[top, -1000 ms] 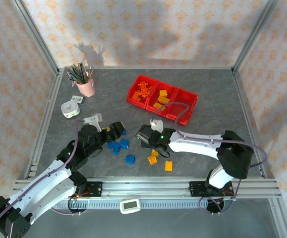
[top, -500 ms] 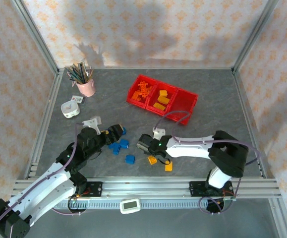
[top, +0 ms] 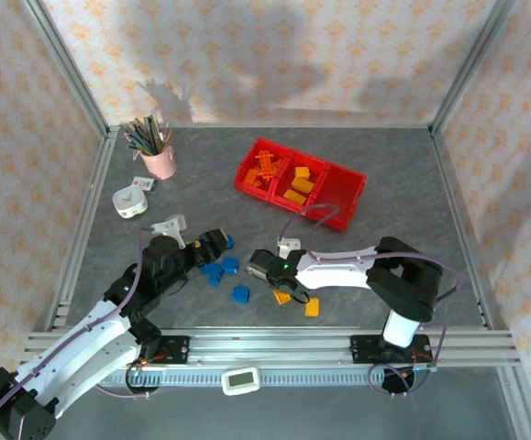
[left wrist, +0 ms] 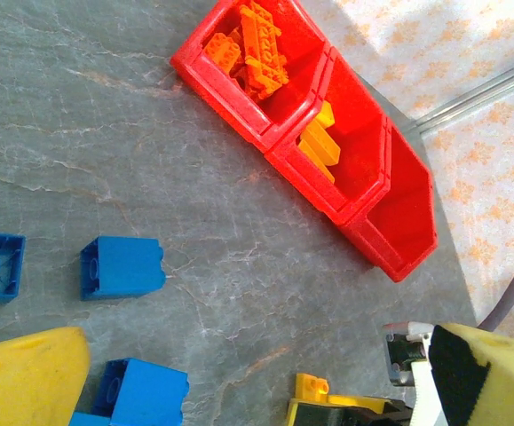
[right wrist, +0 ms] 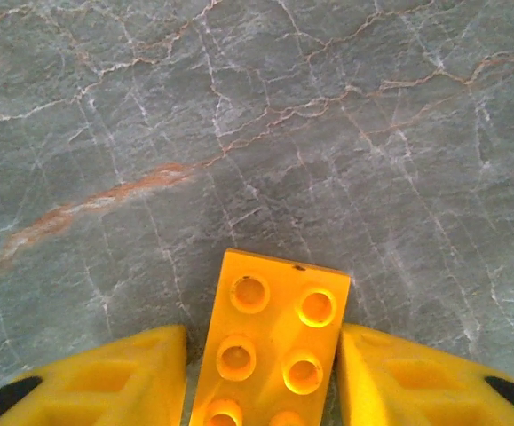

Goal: Sort the legos into containers by color
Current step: Pick up the lego from the bottom-center of the table, then place the lego in the container.

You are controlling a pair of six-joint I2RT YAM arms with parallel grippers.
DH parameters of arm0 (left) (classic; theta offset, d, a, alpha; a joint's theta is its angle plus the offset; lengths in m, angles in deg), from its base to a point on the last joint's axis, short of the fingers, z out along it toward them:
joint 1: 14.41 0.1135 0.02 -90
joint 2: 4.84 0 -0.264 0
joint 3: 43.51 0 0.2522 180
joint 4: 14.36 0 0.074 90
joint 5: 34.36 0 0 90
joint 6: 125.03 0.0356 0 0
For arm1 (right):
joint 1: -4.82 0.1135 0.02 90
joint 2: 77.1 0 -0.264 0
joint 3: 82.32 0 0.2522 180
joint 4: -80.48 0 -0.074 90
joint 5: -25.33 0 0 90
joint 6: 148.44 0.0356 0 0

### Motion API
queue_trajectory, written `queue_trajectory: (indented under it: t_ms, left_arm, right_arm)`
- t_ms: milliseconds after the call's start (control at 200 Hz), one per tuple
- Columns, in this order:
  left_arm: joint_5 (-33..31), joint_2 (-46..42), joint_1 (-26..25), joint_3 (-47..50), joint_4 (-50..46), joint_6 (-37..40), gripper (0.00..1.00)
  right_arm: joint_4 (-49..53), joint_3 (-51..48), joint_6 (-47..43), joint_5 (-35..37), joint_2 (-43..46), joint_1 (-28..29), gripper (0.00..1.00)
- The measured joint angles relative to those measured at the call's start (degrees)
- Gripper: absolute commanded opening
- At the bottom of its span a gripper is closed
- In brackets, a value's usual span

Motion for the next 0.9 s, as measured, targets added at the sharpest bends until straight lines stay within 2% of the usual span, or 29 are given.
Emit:
queue_trajectory:
  t_ms: [260, 526, 701, 901]
  left_arm:
    - [0.00, 0.39, 0.02, 0.00, 0.00, 0.00, 0.99]
    - [0.00, 1.29, 0.02, 0.00, 0.00, 0.00, 0.99]
    - [0.00, 1.75, 0.02, -0.15, 0.13, 0.02, 0.99]
    - [0.07, 5.79, 0.02, -2.08, 1.77, 0.07, 0.99]
  right_arm:
    - [-0.94, 0.07, -0.79, -0.07, 0.04, -0.04, 0.36]
    - [-3.13, 0.07, -2.10, -0.20, 2.62, -1.49, 0.35]
    - [-3.04, 1.31, -5.97, 0.63, 6.47, -5.81, 0.36]
    - [-4.42, 8.61, -13.55, 2.89, 7.06, -14.05, 0.36]
